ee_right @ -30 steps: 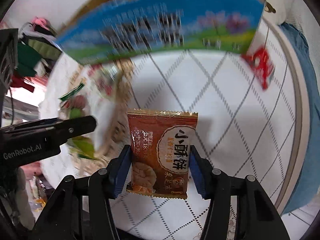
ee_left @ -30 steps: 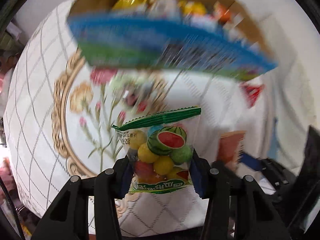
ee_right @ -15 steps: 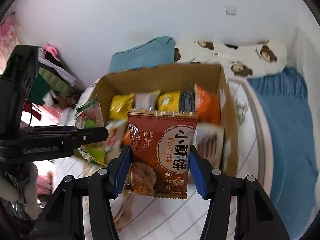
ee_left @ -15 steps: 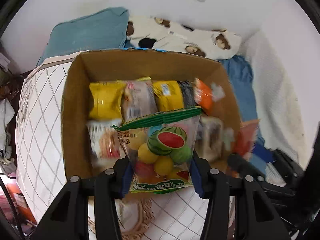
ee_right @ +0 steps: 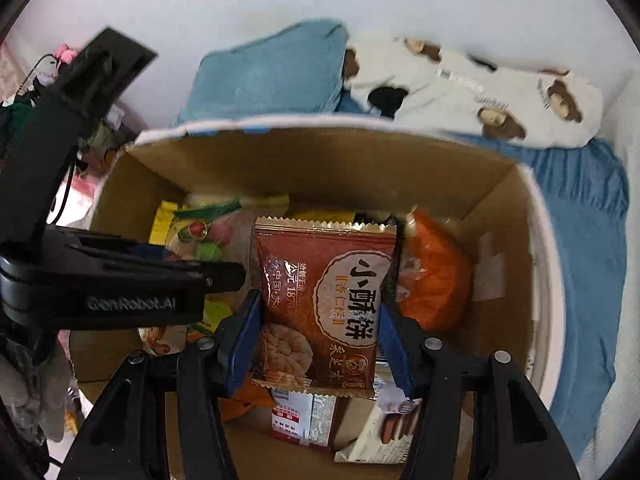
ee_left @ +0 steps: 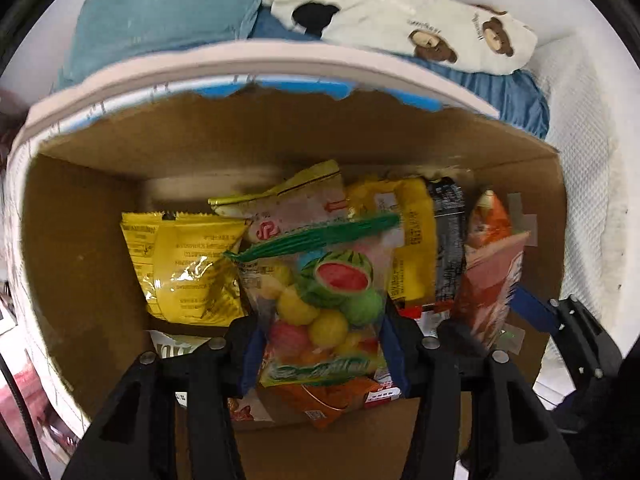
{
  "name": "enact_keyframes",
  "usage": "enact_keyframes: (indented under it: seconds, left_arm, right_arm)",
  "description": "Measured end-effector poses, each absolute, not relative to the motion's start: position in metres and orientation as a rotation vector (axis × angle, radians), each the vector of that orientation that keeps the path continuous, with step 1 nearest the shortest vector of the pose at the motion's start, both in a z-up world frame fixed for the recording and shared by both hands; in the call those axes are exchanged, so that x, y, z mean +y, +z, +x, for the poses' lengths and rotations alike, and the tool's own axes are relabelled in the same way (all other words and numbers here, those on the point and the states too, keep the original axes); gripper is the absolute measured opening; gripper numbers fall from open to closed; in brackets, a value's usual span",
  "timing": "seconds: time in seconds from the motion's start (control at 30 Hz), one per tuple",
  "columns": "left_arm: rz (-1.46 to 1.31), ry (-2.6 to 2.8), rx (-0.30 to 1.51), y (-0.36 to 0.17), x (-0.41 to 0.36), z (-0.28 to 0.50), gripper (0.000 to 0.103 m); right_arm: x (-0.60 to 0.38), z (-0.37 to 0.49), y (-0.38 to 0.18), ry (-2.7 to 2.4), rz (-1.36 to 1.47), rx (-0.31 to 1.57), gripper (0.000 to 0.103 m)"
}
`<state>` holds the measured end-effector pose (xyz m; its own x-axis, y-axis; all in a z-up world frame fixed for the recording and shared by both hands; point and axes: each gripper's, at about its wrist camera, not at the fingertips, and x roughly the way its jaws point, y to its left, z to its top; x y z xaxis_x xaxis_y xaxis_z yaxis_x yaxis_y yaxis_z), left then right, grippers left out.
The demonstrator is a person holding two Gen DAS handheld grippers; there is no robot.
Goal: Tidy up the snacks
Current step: 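Lower both packets into the box and open both tools, then withdraw both tools from the box toward the last snacks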
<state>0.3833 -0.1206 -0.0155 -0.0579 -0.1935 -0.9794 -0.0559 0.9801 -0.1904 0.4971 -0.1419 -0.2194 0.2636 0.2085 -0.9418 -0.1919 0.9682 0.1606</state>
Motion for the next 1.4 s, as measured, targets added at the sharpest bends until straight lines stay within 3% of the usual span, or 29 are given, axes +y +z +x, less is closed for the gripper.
enact_keyframes:
  seconds: [0.03, 0.1, 0.73, 1.4]
  left_arm:
    - [-0.2, -0.103, 1.635, -0.017, -0.119, 0.385, 0.071]
    - [-0.173, -0.088, 1.61, -0.015, -0.118, 0.387, 0.095]
    - [-0.107, -0.011, 1.413, 0.019, -0.102, 0.339, 0.095]
    - [-0.06, 0.088, 1.036, 0.09, -0.11, 0.203, 0.095]
  right_arm:
    - [-0.142, 0.501, -0.226, 0.263, 0.009, 1.294, 0.086]
    - [-0.143, 0.504, -0.233, 0.257, 0.005, 1.311, 0.1]
    - [-0.165, 0.457, -0.219, 0.158, -0.02, 1.277, 0.1]
    - [-0.161, 0.339, -0.145, 0.125, -0.086, 0.972, 0.1]
